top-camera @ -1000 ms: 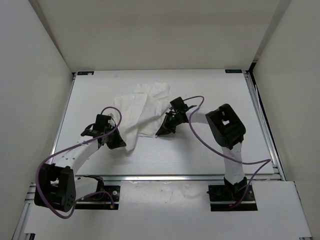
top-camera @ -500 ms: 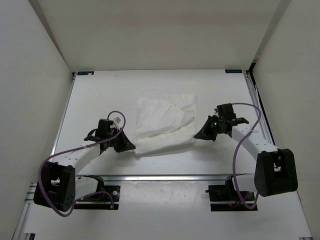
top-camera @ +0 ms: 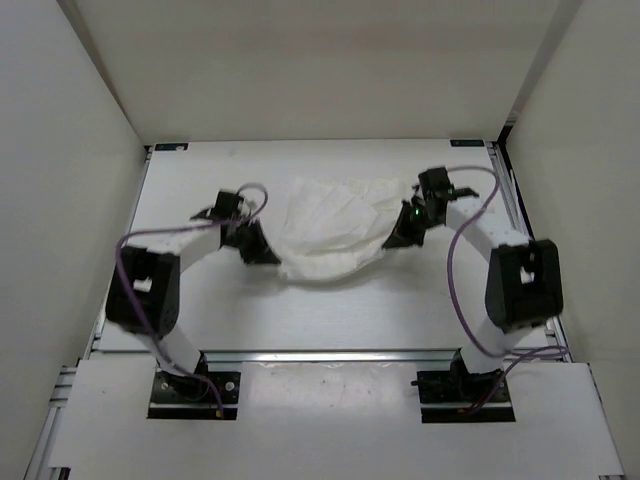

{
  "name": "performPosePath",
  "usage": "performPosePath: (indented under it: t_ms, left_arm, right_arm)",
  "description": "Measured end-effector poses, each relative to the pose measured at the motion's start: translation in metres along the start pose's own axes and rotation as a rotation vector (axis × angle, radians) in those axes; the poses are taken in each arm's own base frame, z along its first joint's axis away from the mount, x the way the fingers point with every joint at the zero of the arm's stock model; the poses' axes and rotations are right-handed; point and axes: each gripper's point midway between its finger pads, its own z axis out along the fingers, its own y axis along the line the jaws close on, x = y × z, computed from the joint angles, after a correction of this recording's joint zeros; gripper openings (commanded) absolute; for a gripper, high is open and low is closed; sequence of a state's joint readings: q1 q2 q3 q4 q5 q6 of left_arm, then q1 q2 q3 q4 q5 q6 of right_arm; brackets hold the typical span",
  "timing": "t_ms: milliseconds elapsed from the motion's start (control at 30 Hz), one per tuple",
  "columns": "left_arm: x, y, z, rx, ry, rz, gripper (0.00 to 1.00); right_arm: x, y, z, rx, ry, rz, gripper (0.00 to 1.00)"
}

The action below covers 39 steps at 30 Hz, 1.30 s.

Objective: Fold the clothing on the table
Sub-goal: Flatten the skirt out

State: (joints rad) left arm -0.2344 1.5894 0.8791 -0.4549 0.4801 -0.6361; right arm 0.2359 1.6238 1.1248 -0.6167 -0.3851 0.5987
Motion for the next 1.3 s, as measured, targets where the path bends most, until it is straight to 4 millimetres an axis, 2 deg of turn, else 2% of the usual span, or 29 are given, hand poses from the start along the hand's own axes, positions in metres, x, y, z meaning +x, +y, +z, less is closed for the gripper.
performPosePath:
  t_ms: [67, 100, 167, 200, 233, 300, 333, 400, 467, 500, 533, 600, 633, 733, 833, 867, 900, 967, 1033, 1100, 1167, 1300]
  left_arm:
    - [-0.072, -0.048, 0.004, 0.058, -0.077, 0.067, 0.00]
    - [-0.101, -0.068, 0.001, 0.094, -0.128, 0.102, 0.00]
    - [-0.146, -0.106, -0.017, 0.164, -0.222, 0.153, 0.00]
    - [-0.170, -0.130, -0.037, 0.218, -0.293, 0.189, 0.00]
    - [-0.185, -0.148, -0.055, 0.261, -0.343, 0.210, 0.00]
    - [-0.209, -0.182, -0.104, 0.366, -0.451, 0.265, 0.00]
    - [-0.216, -0.195, -0.132, 0.418, -0.507, 0.292, 0.00]
    - [-0.217, -0.208, -0.188, 0.507, -0.593, 0.329, 0.00]
    - [-0.206, -0.212, -0.237, 0.601, -0.660, 0.358, 0.00]
    - [-0.201, -0.212, -0.246, 0.621, -0.667, 0.362, 0.00]
    - [-0.184, -0.210, -0.260, 0.687, -0.663, 0.367, 0.00]
    - [-0.162, -0.209, -0.267, 0.762, -0.635, 0.371, 0.00]
    - [-0.150, -0.209, -0.268, 0.821, -0.611, 0.368, 0.00]
    - [-0.121, -0.204, -0.261, 0.994, -0.525, 0.326, 0.00]
    - [-0.100, -0.191, -0.257, 1.065, -0.441, 0.289, 0.00]
    - [-0.093, -0.190, -0.260, 1.076, -0.426, 0.300, 0.00]
    - [-0.069, -0.199, -0.279, 1.114, -0.416, 0.380, 0.00]
    - [-0.044, -0.211, -0.298, 1.147, -0.423, 0.477, 0.00]
    - [-0.026, -0.220, -0.308, 1.153, -0.421, 0.549, 0.00]
    - [-0.025, -0.223, -0.305, 1.128, -0.428, 0.579, 0.00]
    - [-0.039, -0.219, -0.286, 1.086, -0.413, 0.551, 0.00]
    - [-0.109, -0.189, -0.202, 0.950, -0.330, 0.328, 0.00]
  right_arm:
    - [-0.054, 0.024, 0.003, -0.005, -0.066, -0.061, 0.00]
    - [-0.086, 0.042, -0.001, -0.022, -0.131, -0.112, 0.00]
    - [-0.138, 0.077, -0.024, -0.051, -0.267, -0.201, 0.00]
    - [-0.166, 0.104, -0.050, -0.085, -0.379, -0.270, 0.00]
    - [-0.179, 0.119, -0.067, -0.101, -0.441, -0.305, 0.00]
    - [-0.202, 0.154, -0.124, -0.122, -0.640, -0.423, 0.00]
    - [-0.203, 0.165, -0.151, -0.122, -0.723, -0.471, 0.00]
    - [-0.187, 0.185, -0.202, -0.119, -0.875, -0.566, 0.00]
    - [-0.157, 0.196, -0.232, -0.146, -0.957, -0.635, 0.00]
    - [-0.137, 0.198, -0.242, -0.170, -0.977, -0.667, 0.00]
    - [-0.117, 0.197, -0.249, -0.191, -0.987, -0.697, 0.00]
    - [-0.095, 0.190, -0.256, -0.200, -1.010, -0.735, 0.00]
    - [-0.085, 0.180, -0.255, -0.177, -1.022, -0.755, 0.00]
    - [-0.056, 0.163, -0.241, -0.122, -1.014, -0.818, 0.00]
    - [-0.022, 0.157, -0.232, -0.112, -0.991, -0.898, 0.00]
    - [-0.012, 0.156, -0.234, -0.122, -0.994, -0.918, 0.00]
    - [0.002, 0.151, -0.248, -0.138, -1.026, -0.920, 0.00]
    - [0.002, 0.146, -0.264, -0.144, -1.069, -0.899, 0.00]
    - [-0.012, 0.135, -0.275, -0.124, -1.100, -0.850, 0.00]
    - [-0.036, 0.123, -0.272, -0.136, -1.080, -0.790, 0.00]
    - [-0.063, 0.118, -0.256, -0.220, -1.001, -0.732, 0.00]
    - [-0.116, 0.099, -0.182, -0.298, -0.750, -0.592, 0.00]
